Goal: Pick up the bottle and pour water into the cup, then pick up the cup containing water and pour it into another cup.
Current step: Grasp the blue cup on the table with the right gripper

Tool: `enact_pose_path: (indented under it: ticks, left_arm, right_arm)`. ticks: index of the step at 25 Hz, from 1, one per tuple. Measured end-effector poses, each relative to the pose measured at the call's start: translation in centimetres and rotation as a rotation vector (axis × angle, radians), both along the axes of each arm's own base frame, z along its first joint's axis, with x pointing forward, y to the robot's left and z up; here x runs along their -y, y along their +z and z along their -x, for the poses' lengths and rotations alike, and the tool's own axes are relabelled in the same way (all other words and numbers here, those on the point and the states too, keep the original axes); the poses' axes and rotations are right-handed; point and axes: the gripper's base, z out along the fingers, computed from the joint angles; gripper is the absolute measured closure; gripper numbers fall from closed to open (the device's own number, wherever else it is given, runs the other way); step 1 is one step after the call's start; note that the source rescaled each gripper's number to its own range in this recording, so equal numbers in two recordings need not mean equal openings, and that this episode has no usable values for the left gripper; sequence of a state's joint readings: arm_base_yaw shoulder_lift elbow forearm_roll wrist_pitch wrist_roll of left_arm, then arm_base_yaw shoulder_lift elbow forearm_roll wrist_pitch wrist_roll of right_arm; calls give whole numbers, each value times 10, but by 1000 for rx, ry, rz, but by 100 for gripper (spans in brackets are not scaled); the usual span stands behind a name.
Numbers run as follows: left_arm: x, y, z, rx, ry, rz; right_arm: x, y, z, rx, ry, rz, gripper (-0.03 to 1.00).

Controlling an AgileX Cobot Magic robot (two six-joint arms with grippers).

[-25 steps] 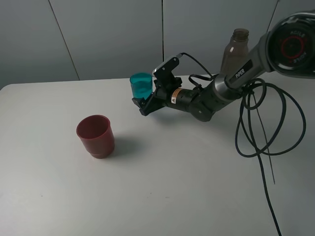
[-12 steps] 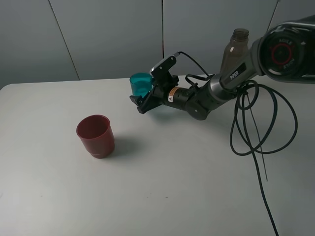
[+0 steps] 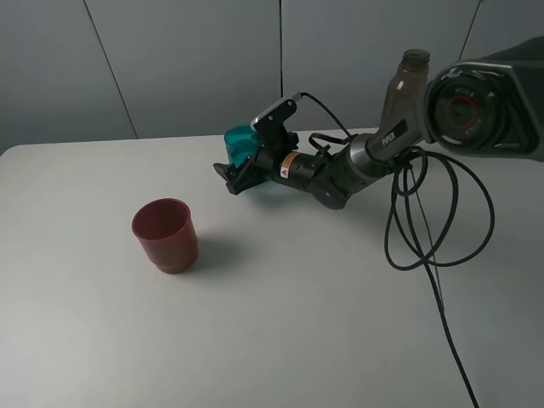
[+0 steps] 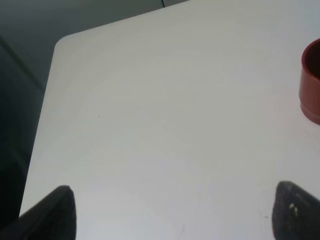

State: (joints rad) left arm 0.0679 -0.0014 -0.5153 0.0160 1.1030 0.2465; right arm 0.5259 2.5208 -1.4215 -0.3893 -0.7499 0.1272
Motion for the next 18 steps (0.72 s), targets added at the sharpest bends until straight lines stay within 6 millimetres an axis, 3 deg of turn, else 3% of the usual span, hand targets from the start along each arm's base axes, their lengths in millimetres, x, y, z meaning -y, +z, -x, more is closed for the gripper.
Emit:
enact_pose_path:
  ticks: [18]
  left_arm:
    - [0,0,0,0,0,0]
  right_arm:
    - [2,-5,-3,-56,-68,-68,-3]
